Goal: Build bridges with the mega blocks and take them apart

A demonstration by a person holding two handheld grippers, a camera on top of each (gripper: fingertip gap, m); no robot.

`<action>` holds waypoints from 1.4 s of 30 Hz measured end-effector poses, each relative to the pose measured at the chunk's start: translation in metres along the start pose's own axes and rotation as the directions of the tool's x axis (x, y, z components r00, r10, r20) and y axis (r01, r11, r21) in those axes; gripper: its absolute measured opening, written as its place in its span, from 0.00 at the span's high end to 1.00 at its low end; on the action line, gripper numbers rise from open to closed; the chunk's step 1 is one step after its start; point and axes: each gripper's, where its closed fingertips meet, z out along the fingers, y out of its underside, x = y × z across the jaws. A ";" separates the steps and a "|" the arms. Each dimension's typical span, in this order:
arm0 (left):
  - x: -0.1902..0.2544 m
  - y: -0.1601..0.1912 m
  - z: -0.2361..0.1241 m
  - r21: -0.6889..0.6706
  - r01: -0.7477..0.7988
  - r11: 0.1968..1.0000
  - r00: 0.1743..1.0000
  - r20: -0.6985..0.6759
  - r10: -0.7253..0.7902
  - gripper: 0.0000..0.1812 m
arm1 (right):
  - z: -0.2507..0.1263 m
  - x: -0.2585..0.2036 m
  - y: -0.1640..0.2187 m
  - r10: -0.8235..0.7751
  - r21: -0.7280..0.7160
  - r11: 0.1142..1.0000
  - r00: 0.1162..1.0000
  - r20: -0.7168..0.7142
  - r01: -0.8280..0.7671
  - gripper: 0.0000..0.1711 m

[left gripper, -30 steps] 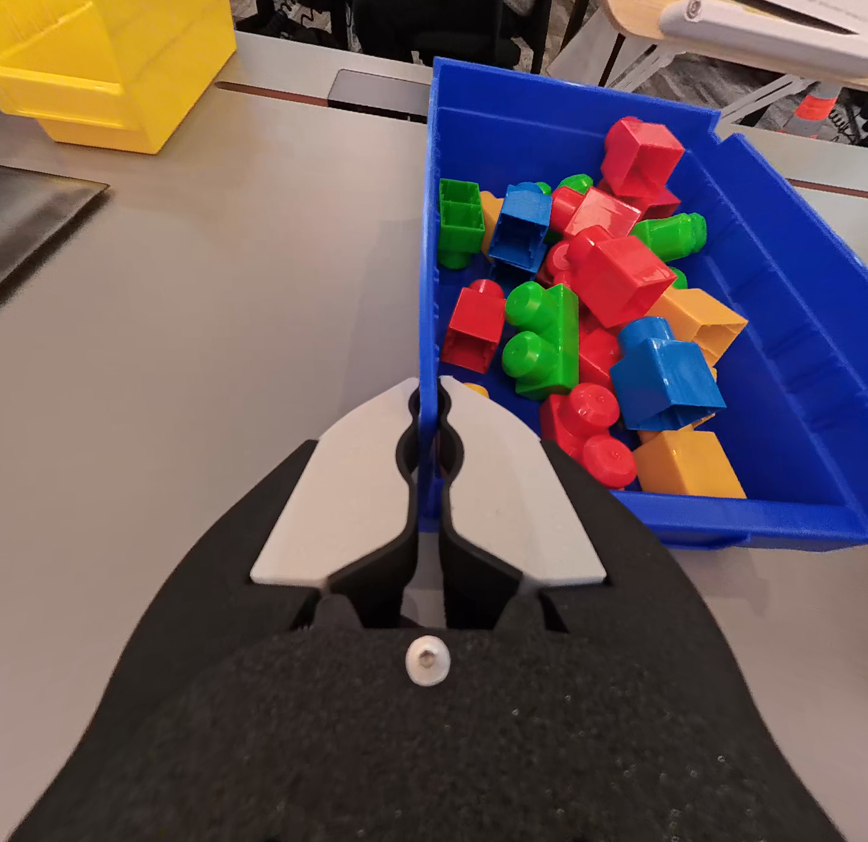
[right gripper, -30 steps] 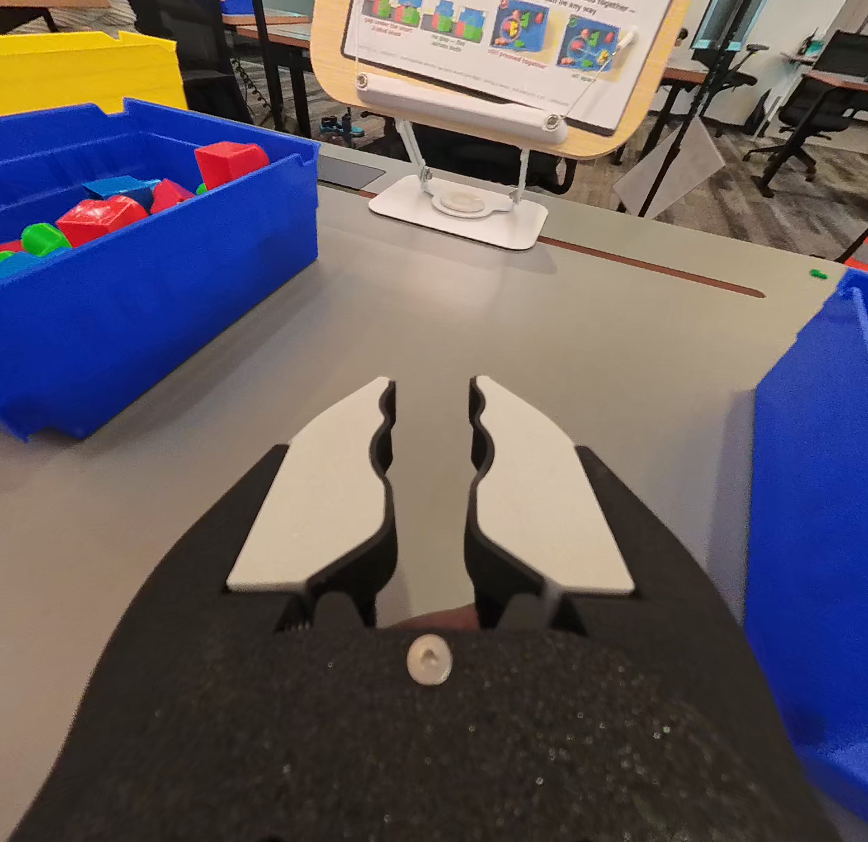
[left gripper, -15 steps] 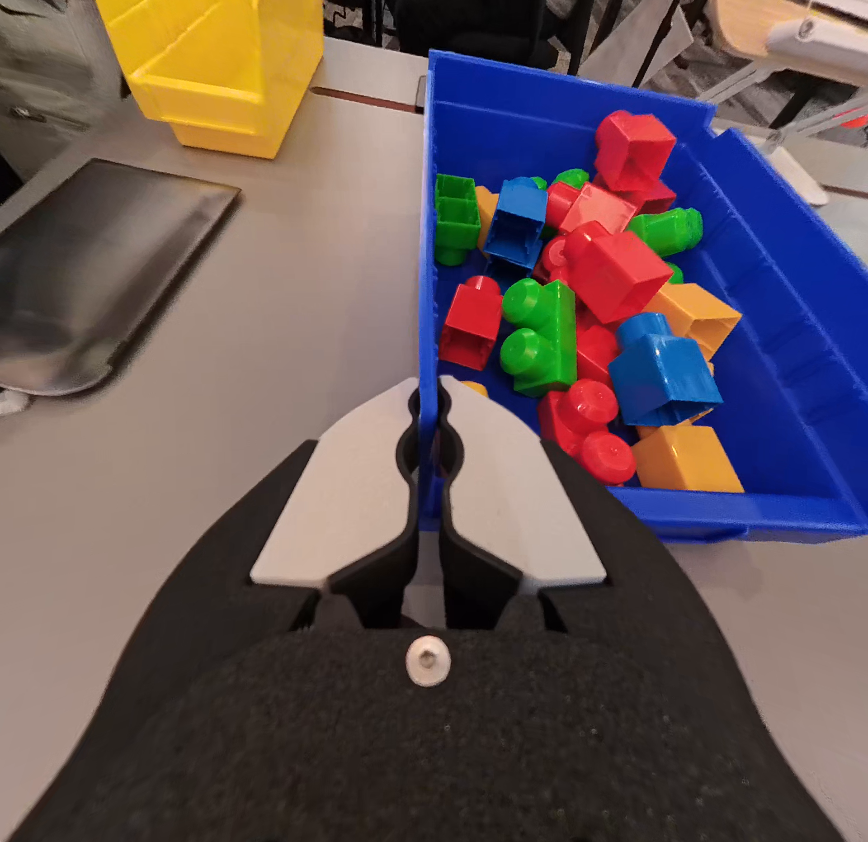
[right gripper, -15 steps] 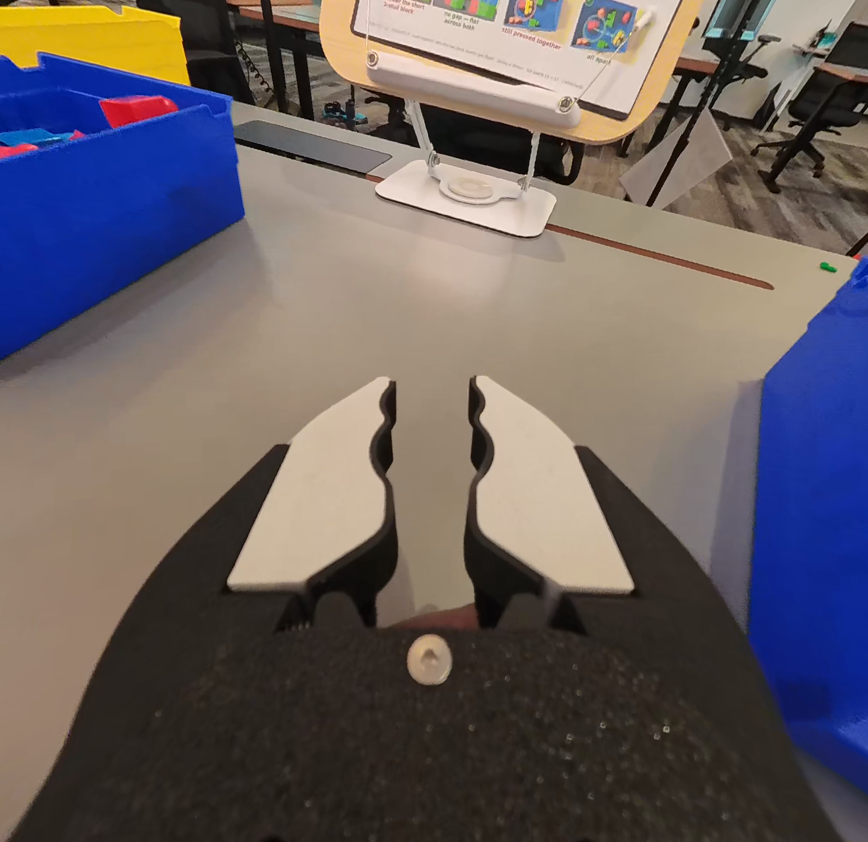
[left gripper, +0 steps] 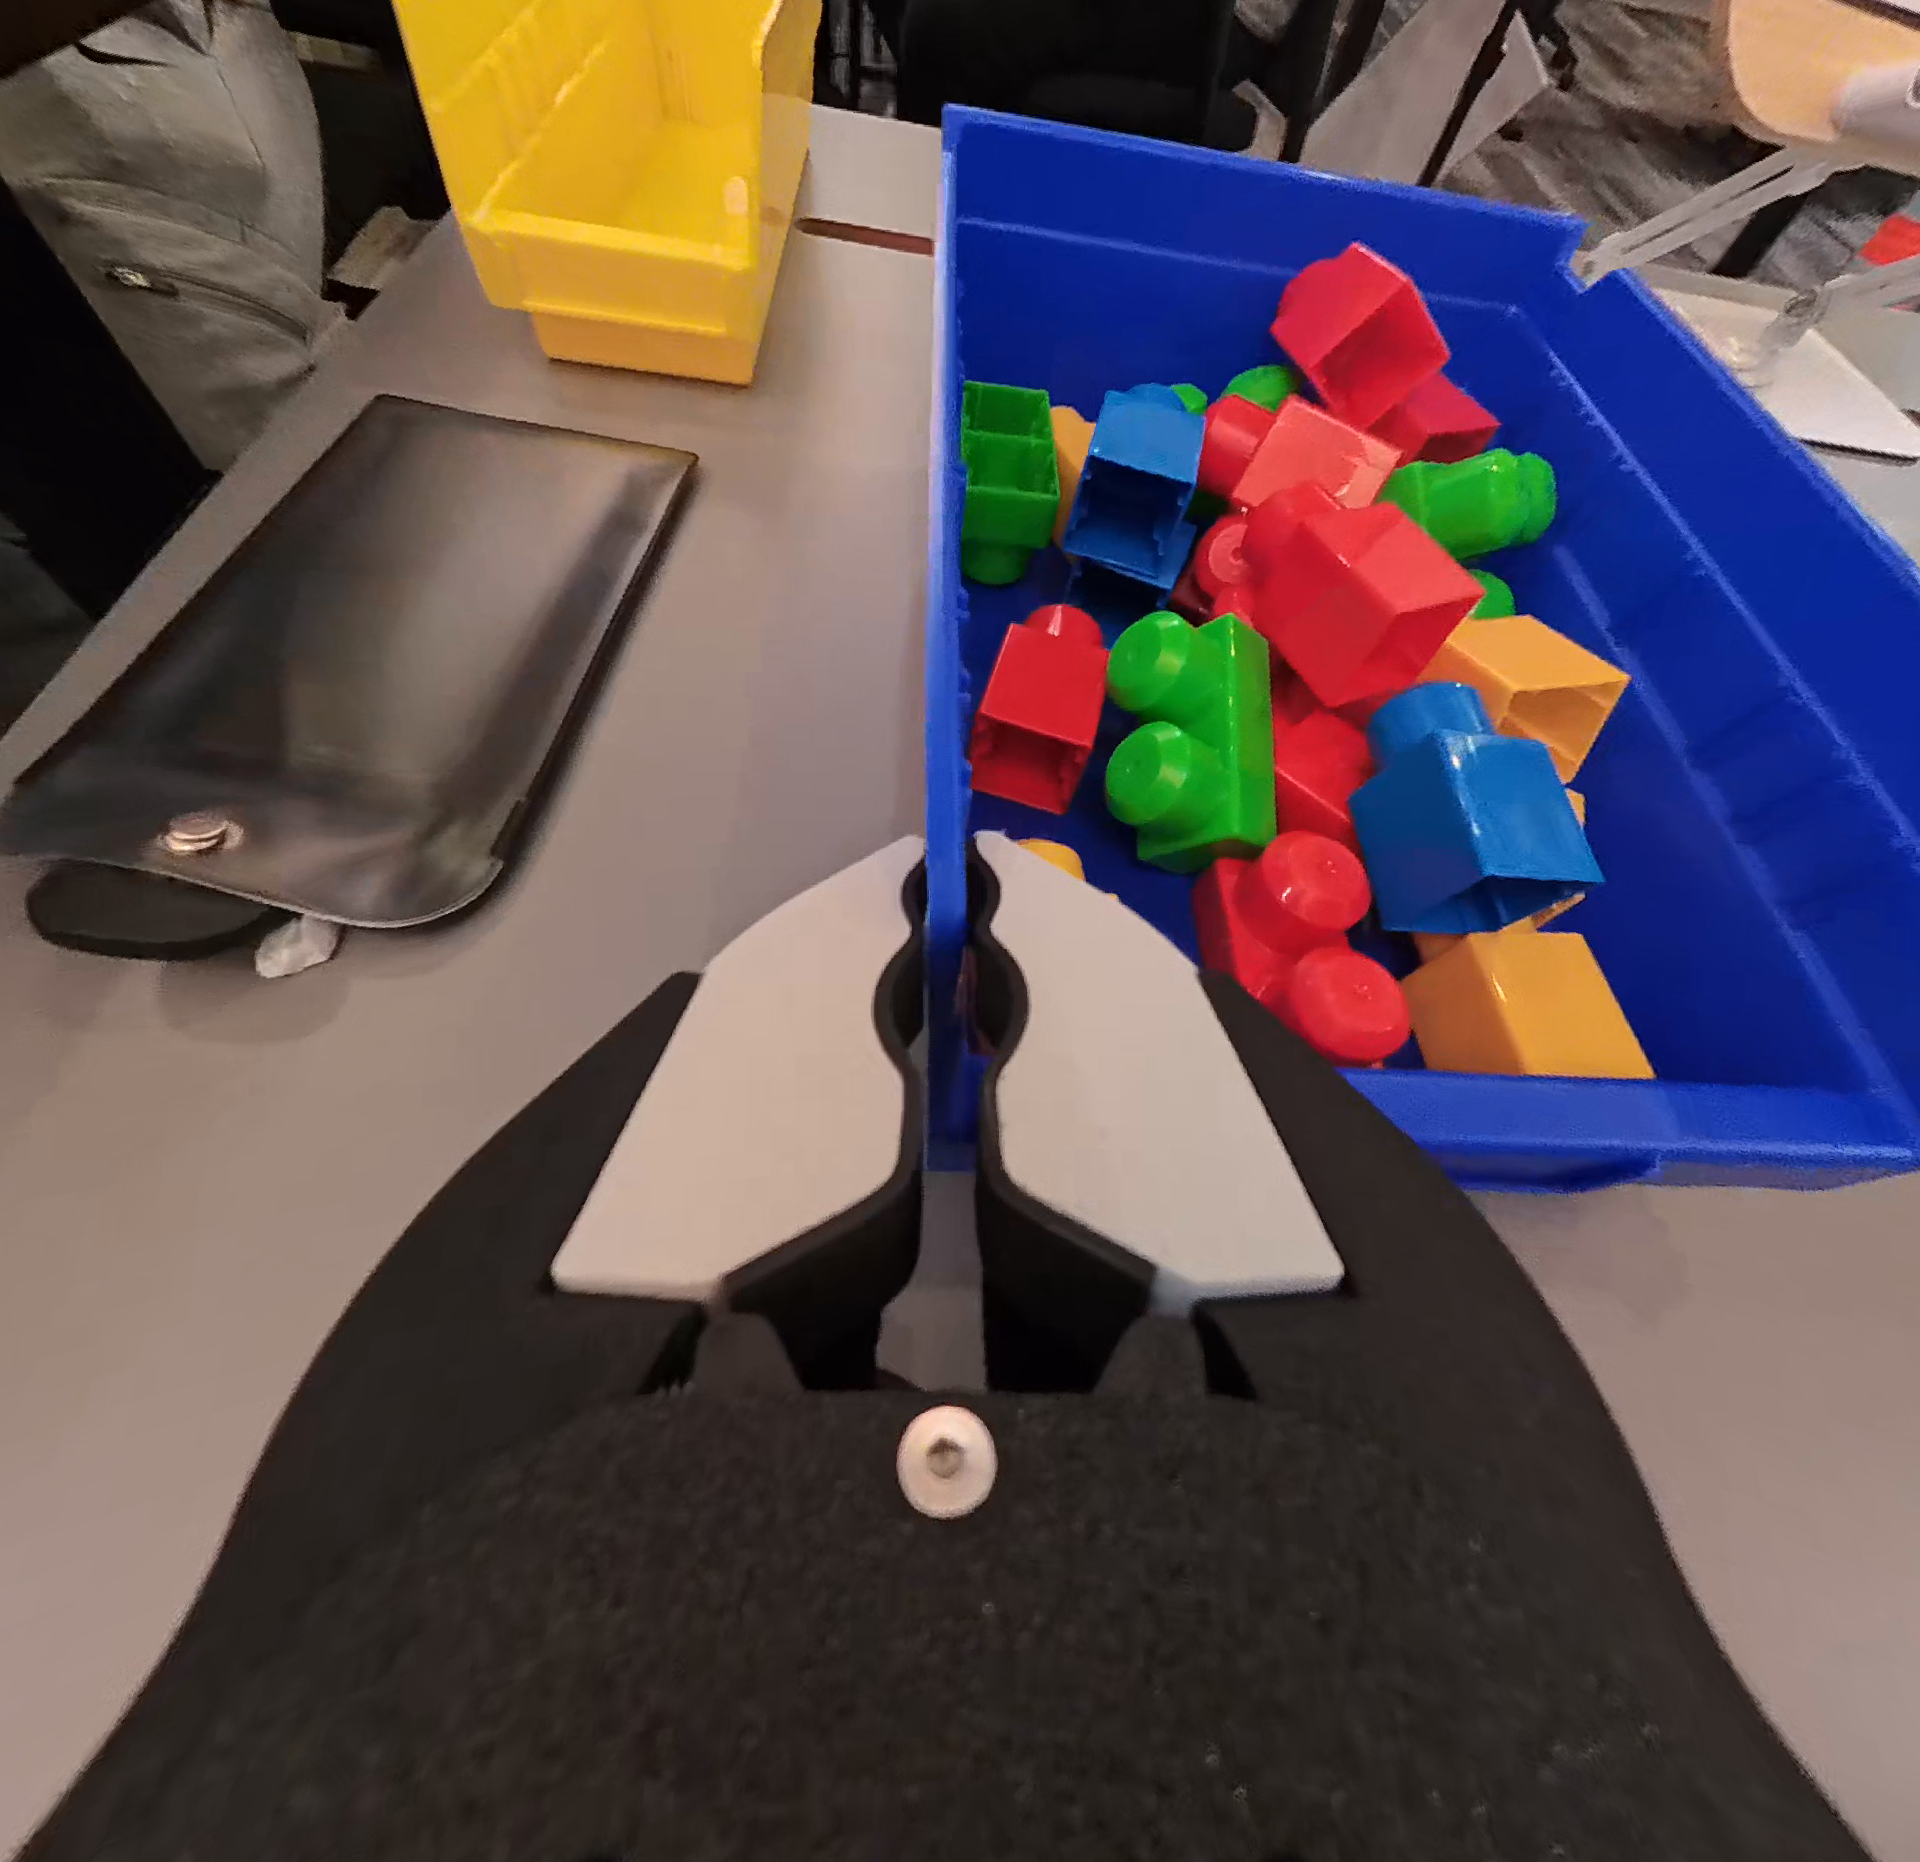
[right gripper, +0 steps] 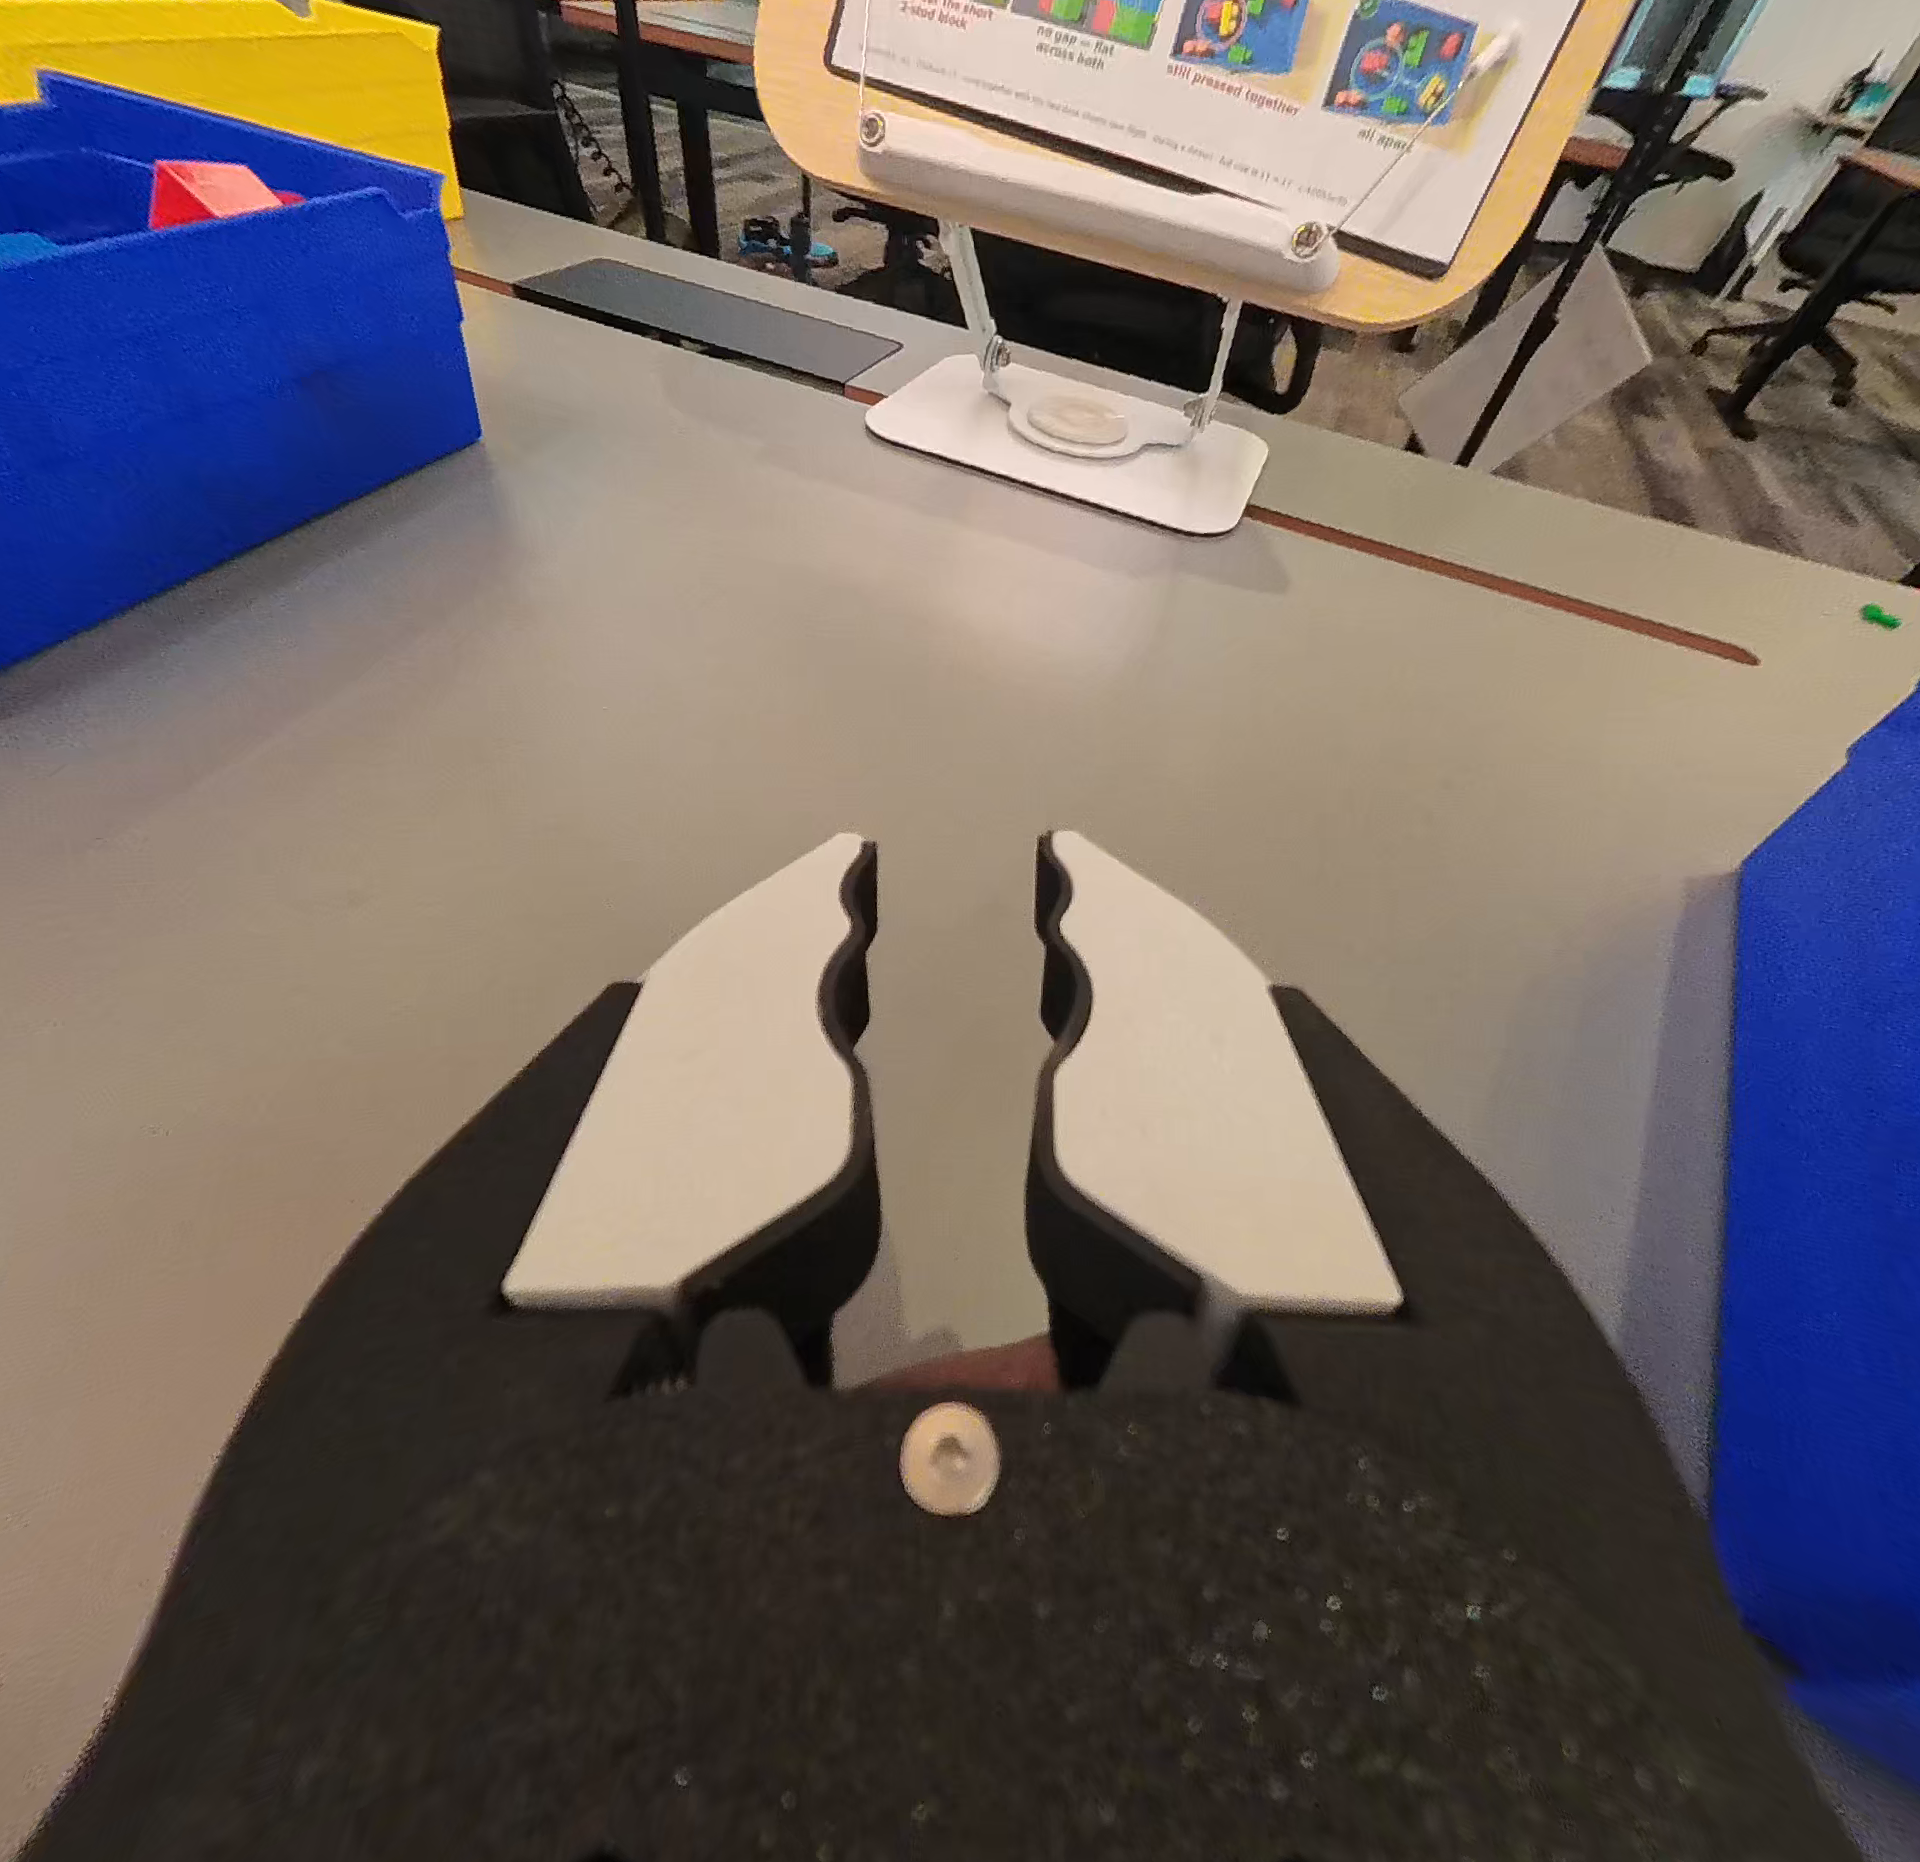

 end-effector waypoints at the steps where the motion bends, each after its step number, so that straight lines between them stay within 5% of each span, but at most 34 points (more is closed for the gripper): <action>1: 0.000 0.000 -0.003 -0.001 -0.015 1.000 1.000 0.021 0.015 0.93 | 0.000 -0.001 -0.001 0.000 0.000 1.000 1.000 0.005 0.000 0.83; 5: 0.010 -0.027 -0.043 0.123 -0.013 0.992 0.997 0.082 0.003 0.74 | -0.004 0.001 -0.007 -0.042 0.014 0.999 0.999 -0.009 0.042 0.83; 9: 0.079 -0.098 -0.073 0.297 -0.057 0.953 0.998 -0.007 0.062 0.52 | -0.006 0.000 -0.011 -0.025 0.023 0.999 0.999 0.024 0.024 0.83; 15: 0.172 -0.169 -0.057 0.372 -0.133 0.919 0.979 -0.097 0.181 0.51 | -0.009 -0.009 -0.020 -0.055 0.054 0.997 0.997 0.052 0.052 0.83; 23: 0.229 -0.133 -0.032 0.273 -0.149 0.950 0.953 -0.216 0.212 0.62 | -0.030 0.004 -0.014 -0.024 0.068 0.997 1.000 0.018 0.022 0.84; 28: 0.235 -0.121 -0.043 0.273 -0.115 0.955 0.949 -0.253 0.186 0.99 | -0.039 0.017 -0.009 -0.008 0.070 0.998 1.000 0.005 0.007 0.84; 29: 0.236 -0.121 -0.048 0.285 -0.098 0.954 0.948 -0.266 0.176 1.00 | -0.041 0.019 -0.009 -0.005 0.073 0.997 1.000 0.001 0.005 0.84; 35: 0.231 -0.101 -0.052 0.247 -0.143 0.958 0.952 -0.229 0.201 0.98 | -0.049 0.029 -0.010 -0.019 0.079 0.997 0.999 -0.028 0.022 0.84; 42: 0.229 -0.048 -0.042 0.155 -0.138 0.978 0.966 -0.199 0.168 0.70 | -0.067 0.059 -0.008 -0.004 0.083 0.996 0.992 -0.124 0.015 0.83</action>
